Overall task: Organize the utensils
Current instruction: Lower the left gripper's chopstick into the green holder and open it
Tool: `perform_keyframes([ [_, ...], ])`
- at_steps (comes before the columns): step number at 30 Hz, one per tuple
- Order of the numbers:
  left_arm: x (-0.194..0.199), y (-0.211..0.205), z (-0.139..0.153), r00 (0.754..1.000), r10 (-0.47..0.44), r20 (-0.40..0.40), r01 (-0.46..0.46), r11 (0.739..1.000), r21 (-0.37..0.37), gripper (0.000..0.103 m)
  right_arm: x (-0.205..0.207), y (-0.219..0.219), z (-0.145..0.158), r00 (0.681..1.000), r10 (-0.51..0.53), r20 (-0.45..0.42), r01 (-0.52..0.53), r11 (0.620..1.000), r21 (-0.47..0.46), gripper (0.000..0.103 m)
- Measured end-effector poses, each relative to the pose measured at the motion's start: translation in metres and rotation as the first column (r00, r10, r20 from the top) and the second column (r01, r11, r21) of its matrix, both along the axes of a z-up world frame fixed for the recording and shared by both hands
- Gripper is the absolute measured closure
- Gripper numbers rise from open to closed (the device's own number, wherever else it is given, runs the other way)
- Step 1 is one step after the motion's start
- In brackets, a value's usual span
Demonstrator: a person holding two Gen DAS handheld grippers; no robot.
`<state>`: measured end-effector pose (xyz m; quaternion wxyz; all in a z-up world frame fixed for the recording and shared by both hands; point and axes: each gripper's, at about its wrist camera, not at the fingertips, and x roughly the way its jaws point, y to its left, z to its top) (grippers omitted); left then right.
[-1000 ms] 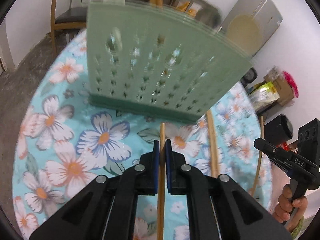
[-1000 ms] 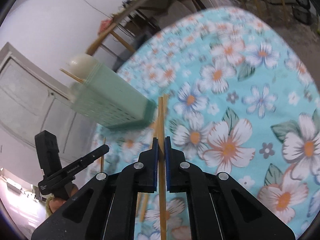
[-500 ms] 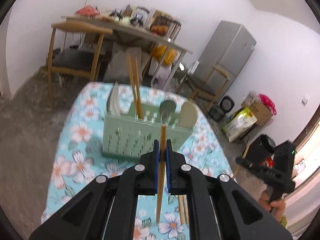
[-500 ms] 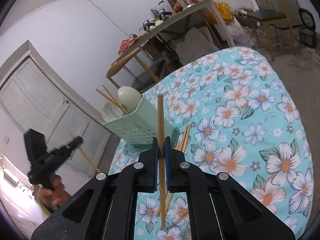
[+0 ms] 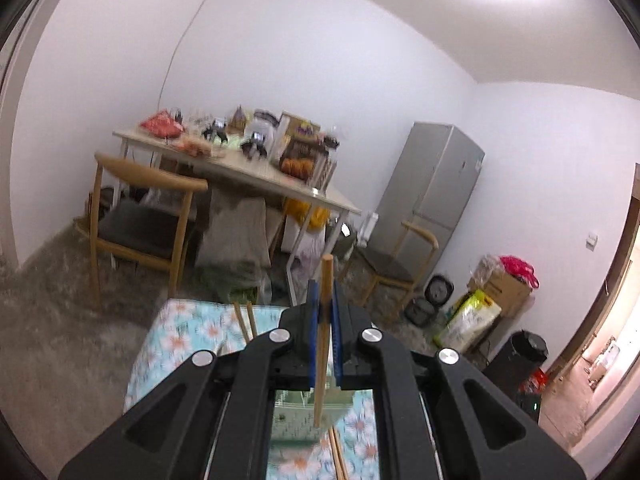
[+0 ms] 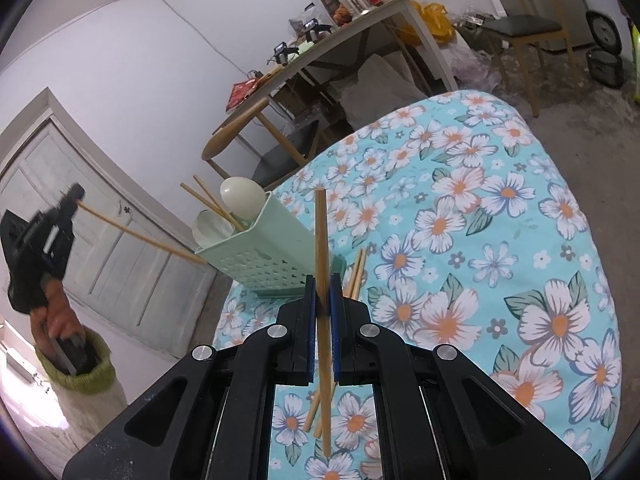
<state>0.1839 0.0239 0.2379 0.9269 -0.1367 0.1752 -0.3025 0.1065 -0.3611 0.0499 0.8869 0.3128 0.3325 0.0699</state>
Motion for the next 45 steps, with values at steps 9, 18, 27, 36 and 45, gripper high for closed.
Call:
perform_keyframes([
  [9, 0.035, -0.005, -0.010, 0.994, 0.099, 0.040, -0.100, 0.995, 0.025, 0.098, -0.001, -0.001, -0.002, 1.000, -0.007, -0.007, 0.007, 1.000, 0.000, 0.098],
  [18, 0.063, -0.016, -0.066, 0.991, 0.134, -0.005, -0.134, 0.989, 0.061, 0.098, -0.002, -0.003, -0.004, 1.000, -0.009, -0.018, 0.009, 1.000, -0.002, 0.098],
  [27, 0.078, -0.018, -0.103, 0.984, 0.092, -0.153, -0.081, 0.994, 0.072, 0.093, 0.000, -0.003, -0.003, 1.000, -0.009, -0.016, 0.009, 1.000, -0.014, 0.098],
  [36, 0.057, -0.007, -0.104, 0.986, 0.085, -0.143, -0.080, 0.996, 0.039, 0.052, 0.006, 0.007, 0.030, 0.999, 0.009, 0.047, -0.006, 0.997, -0.083, 0.098],
  [45, 0.012, 0.014, -0.112, 0.986, 0.125, -0.105, -0.122, 0.992, 0.039, 0.036, 0.033, 0.042, 0.117, 0.958, 0.101, 0.270, -0.042, 0.976, -0.214, 0.098],
])
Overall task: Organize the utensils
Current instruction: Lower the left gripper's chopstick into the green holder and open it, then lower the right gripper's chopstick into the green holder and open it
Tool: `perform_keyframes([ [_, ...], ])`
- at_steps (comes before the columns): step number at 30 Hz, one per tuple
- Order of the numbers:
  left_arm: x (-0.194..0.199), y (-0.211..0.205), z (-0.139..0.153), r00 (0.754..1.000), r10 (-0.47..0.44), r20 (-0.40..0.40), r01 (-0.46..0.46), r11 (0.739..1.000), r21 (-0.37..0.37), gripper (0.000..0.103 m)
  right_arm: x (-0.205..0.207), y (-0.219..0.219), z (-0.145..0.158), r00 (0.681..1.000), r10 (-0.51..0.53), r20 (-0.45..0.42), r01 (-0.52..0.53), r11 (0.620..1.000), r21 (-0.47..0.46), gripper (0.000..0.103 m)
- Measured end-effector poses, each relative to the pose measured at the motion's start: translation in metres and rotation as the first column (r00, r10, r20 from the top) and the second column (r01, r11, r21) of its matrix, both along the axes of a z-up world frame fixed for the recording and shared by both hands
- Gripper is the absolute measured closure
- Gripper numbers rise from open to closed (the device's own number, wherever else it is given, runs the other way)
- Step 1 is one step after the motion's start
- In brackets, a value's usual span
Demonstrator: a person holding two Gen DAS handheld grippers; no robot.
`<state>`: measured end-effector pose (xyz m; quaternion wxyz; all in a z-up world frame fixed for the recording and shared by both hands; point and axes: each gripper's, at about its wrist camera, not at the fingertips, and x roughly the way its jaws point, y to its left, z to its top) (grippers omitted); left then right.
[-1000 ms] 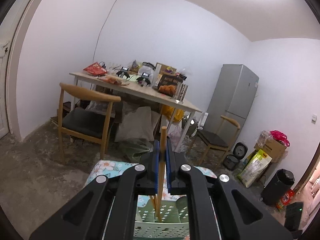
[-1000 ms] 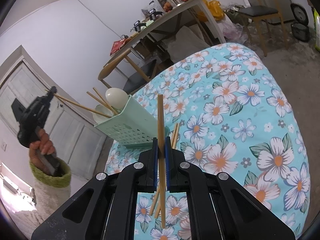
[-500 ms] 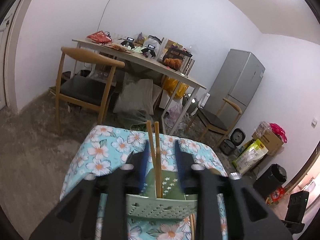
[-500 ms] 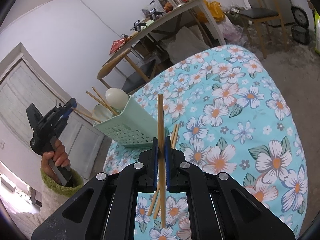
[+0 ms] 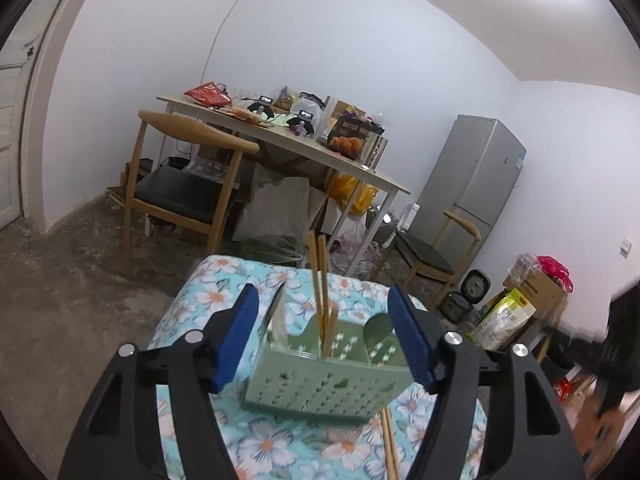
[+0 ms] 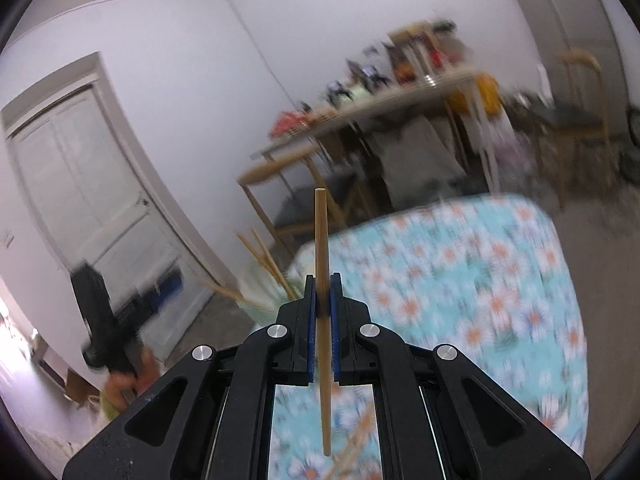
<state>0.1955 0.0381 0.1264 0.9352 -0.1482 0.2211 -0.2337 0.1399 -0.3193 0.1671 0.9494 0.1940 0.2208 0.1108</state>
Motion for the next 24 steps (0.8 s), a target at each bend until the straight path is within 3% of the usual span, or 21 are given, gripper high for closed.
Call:
perform_keyframes([
  [5, -0.022, 0.005, -0.021, 0.999, -0.010, -0.041, 0.011, 1.000, 0.026, 0.034, 0.025, 0.037, 0.049, 0.985, 0.066, 0.160, -0.051, 0.994, -0.096, 0.098],
  [11, -0.039, 0.011, -0.046, 0.996, -0.012, -0.092, 0.020, 0.997, 0.079, 0.031, 0.061, 0.083, 0.071, 0.956, 0.135, 0.261, -0.065, 0.964, -0.258, 0.098],
  [15, -0.045, 0.015, -0.056, 0.993, -0.003, -0.114, 0.014, 0.996, 0.090, 0.030, 0.091, 0.105, 0.059, 0.952, 0.174, 0.251, -0.085, 0.940, -0.331, 0.098],
  [24, -0.052, 0.012, -0.063, 0.992, 0.002, -0.123, 0.014, 0.992, 0.125, 0.030, 0.135, 0.141, -0.002, 0.963, 0.213, 0.164, -0.099, 0.848, -0.520, 0.098],
])
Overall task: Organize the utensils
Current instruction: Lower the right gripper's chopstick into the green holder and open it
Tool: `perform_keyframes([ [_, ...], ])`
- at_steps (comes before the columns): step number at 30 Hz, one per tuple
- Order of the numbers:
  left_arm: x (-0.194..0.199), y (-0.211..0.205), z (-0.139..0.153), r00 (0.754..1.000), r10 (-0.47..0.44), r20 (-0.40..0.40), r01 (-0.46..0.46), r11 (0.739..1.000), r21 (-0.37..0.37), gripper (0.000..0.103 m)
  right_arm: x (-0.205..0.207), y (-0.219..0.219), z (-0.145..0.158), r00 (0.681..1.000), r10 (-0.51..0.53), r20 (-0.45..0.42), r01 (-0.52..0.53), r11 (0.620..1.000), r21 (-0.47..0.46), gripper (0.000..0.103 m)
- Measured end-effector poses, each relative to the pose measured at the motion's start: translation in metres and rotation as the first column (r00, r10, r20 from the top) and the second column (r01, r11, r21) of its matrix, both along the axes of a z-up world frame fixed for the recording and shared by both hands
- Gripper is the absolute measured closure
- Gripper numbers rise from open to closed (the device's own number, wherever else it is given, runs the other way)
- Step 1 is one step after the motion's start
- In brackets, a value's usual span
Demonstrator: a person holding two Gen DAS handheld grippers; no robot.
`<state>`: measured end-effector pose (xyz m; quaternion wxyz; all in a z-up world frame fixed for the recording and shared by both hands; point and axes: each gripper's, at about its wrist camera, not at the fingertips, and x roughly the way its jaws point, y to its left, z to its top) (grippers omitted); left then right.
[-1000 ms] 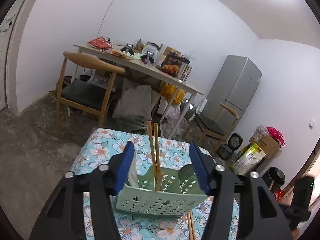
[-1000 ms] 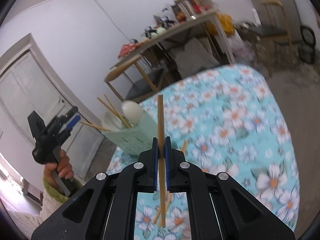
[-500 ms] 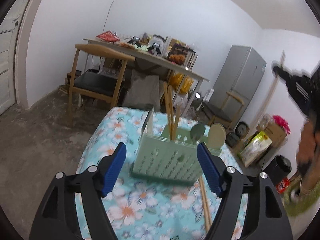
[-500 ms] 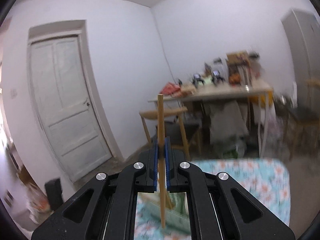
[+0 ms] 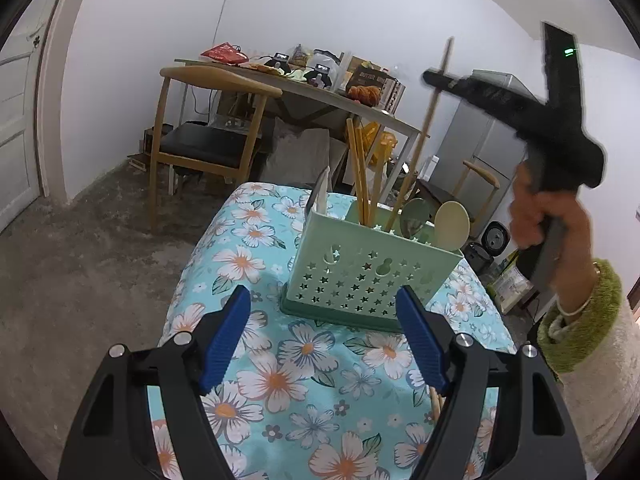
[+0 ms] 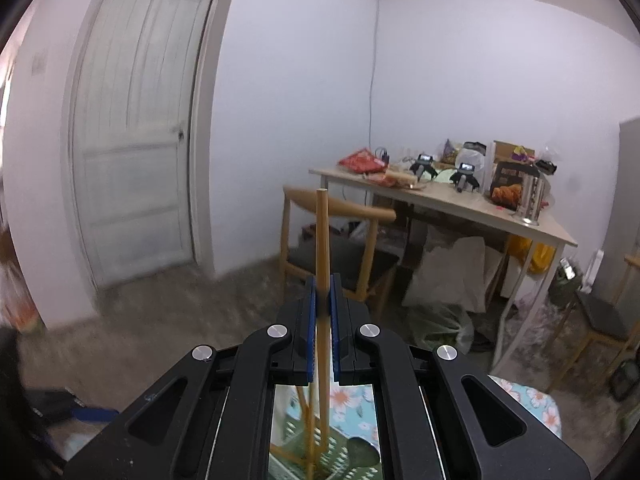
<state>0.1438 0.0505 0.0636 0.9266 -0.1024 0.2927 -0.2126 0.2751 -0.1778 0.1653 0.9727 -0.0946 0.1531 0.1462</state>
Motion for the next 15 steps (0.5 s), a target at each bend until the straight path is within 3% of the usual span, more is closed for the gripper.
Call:
perform_keyframes([
  [5, 0.001, -0.002, -0.002, 1.000, -0.005, -0.001, 0.005, 1.000, 0.001, 0.030, 0.004, 0.008, -0.025, 0.999, -0.005, -0.049, 0.000, 0.996, -0.095, 0.098],
  [8, 0.001, -0.003, -0.004, 1.000, -0.009, -0.005, 0.009, 1.000, 0.000, 0.030, 0.002, 0.007, -0.032, 0.998, -0.001, -0.069, -0.006, 0.994, -0.108, 0.080],
  [10, 0.001, -0.004, -0.004, 1.000, -0.011, -0.009, 0.011, 1.000, 0.000, 0.030, -0.003, 0.005, -0.031, 0.998, 0.000, -0.065, -0.007, 0.995, -0.099, 0.063],
  [15, 0.001, -0.007, -0.006, 1.000, -0.019, -0.020, 0.019, 1.000, 0.000, 0.030, -0.016, -0.012, -0.024, 0.998, -0.015, -0.063, 0.013, 0.999, -0.042, 0.054],
])
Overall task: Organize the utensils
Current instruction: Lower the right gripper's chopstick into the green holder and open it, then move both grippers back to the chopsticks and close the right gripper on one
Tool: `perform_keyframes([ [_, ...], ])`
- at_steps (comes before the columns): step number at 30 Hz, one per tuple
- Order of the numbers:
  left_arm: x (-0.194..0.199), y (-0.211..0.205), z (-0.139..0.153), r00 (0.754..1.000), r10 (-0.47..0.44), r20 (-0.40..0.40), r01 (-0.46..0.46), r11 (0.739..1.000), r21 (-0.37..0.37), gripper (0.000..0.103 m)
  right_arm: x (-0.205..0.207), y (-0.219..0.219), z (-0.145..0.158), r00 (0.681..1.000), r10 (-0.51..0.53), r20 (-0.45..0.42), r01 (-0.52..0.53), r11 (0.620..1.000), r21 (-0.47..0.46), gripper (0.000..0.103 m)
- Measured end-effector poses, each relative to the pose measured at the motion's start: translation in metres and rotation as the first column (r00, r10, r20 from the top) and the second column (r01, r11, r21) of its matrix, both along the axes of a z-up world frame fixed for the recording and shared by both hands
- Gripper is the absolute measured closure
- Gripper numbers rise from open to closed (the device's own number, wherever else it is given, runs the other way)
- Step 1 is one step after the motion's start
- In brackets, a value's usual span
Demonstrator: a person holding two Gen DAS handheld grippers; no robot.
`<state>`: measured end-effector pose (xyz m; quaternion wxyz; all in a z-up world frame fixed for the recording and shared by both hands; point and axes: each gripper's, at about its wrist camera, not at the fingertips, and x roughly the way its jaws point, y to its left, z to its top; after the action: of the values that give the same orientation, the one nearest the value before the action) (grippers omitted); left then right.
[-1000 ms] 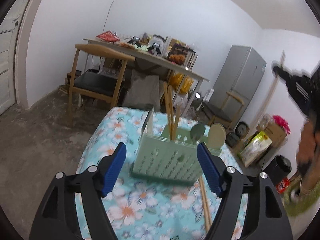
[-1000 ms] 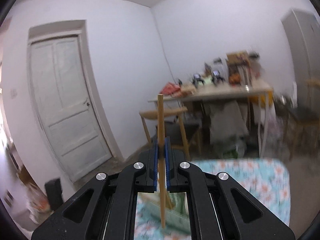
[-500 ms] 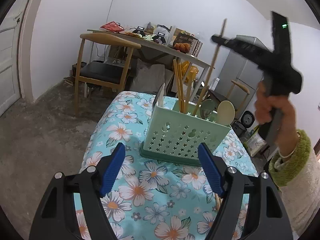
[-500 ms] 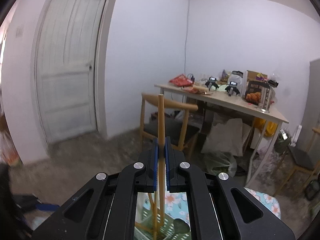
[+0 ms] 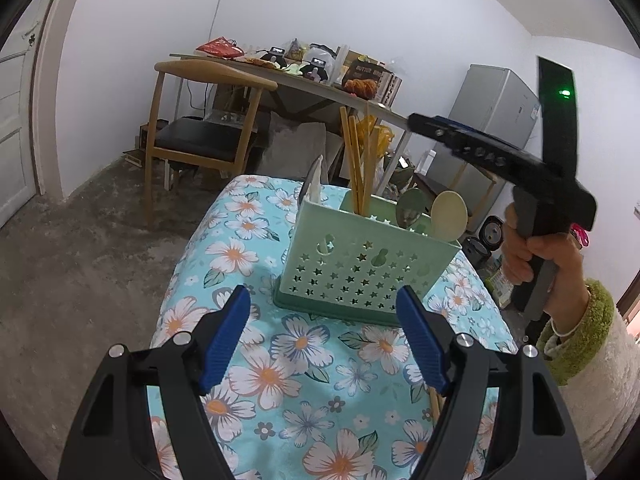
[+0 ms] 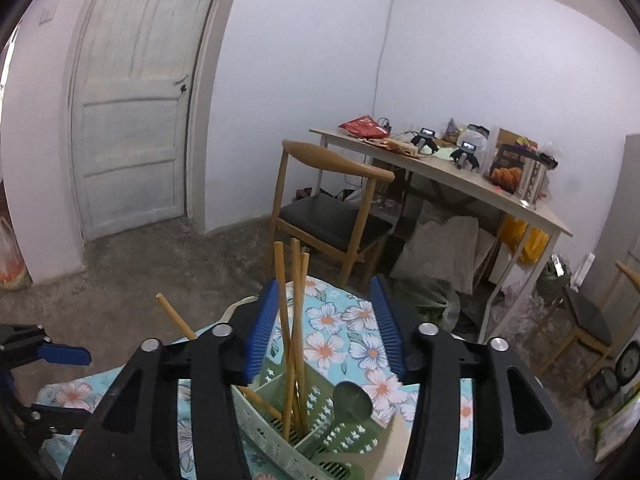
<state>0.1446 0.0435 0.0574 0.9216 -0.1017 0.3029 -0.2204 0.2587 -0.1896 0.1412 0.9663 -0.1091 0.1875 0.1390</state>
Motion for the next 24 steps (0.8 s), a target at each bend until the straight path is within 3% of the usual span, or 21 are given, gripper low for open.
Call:
perform_keyframes([
  [7, 0.000, -0.006, -0.002, 1.000, -0.022, -0.006, 0.022, 1.000, 0.004, 0.028, -0.042, -0.045, 0.007, 0.998, -0.059, -0.030, 0.063, 0.989, 0.132, 0.048],
  [11, 0.003, -0.015, -0.008, 0.997, -0.061, -0.038, 0.061, 0.998, 0.010, 0.027, -0.067, -0.079, -0.003, 0.988, -0.092, -0.123, 0.119, 0.965, 0.236, 0.048],
  [14, 0.001, -0.026, -0.015, 0.993, -0.103, -0.062, 0.104, 0.994, 0.018, 0.027, -0.086, -0.108, -0.023, 0.966, -0.091, -0.242, 0.176, 0.918, 0.356, 0.048],
  [18, 0.000, -0.050, -0.035, 0.978, -0.167, -0.129, 0.173, 0.984, 0.037, 0.027, -0.110, -0.136, -0.072, 0.909, -0.031, -0.416, 0.262, 0.818, 0.512, 0.048],
  [21, -0.001, -0.068, -0.054, 0.960, -0.202, -0.194, 0.218, 0.974, 0.065, 0.027, -0.123, -0.139, -0.115, 0.849, 0.002, -0.529, 0.340, 0.763, 0.549, 0.048],
  [24, -0.005, -0.083, -0.071, 0.943, -0.224, -0.247, 0.254, 0.963, 0.095, 0.027, -0.133, -0.138, -0.156, 0.789, 0.057, -0.612, 0.408, 0.697, 0.590, 0.055],
])
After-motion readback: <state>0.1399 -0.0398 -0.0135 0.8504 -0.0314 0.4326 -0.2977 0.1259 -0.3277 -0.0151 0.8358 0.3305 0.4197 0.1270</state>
